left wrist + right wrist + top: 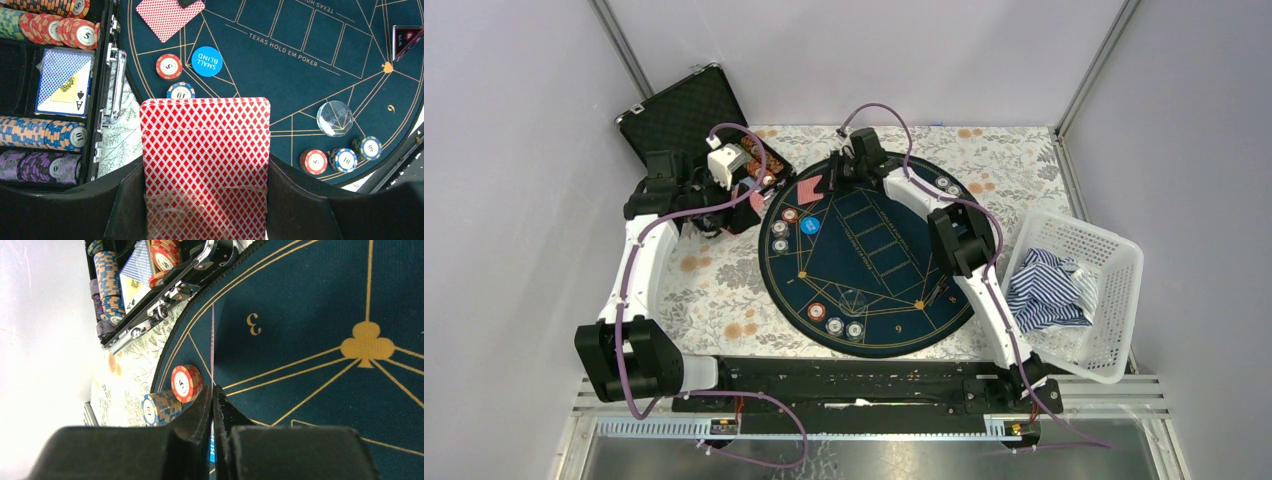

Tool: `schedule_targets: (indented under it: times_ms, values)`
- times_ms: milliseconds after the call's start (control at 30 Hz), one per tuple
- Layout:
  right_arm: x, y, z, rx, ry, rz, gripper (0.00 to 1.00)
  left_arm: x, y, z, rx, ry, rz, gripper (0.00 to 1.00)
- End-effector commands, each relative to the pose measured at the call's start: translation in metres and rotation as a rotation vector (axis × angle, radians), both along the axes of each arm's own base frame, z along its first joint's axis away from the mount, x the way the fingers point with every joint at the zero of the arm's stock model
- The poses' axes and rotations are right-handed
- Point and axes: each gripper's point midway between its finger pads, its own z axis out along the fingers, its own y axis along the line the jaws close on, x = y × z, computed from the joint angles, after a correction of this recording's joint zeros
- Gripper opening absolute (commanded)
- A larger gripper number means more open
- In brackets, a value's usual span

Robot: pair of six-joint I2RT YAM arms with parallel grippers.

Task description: Distribute texas hold em gaming equipment

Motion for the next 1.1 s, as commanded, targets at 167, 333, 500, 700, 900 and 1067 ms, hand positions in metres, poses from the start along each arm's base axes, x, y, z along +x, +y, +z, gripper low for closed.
schedule_targets:
  times_ms: [167, 333, 500, 700, 900, 1067]
  values:
    - [0.012, 0.009, 0.001, 0.04, -0.019, -0.023, 0.21, 0.011, -0.004, 0.027, -0.018, -0.111, -0.032, 0.0]
    - [0.018, -0.003, -0.01, -0.059, -0.041, -0.07, 0.45, 0.011, -0.004, 0.025, -0.019, -0.104, -0.032, 0.0]
    - [0.021, -0.015, -0.007, -0.193, -0.107, -0.097, 0.62, 0.01, -0.004, 0.023, -0.025, -0.099, -0.036, 0.0]
    - [0.021, -0.027, 0.001, -0.283, -0.151, -0.112, 0.73, 0.009, -0.006, 0.024, -0.028, -0.101, -0.041, 0.0]
    - [0.003, -0.009, 0.013, -0.185, -0.124, -0.013, 0.75, 0.007, -0.007, 0.021, -0.033, -0.095, -0.046, 0.0]
    - [-0.006, -0.026, 0.069, -0.124, -0.185, 0.039, 0.84, 0.001, -0.009, 0.016, -0.018, -0.096, -0.09, 0.0]
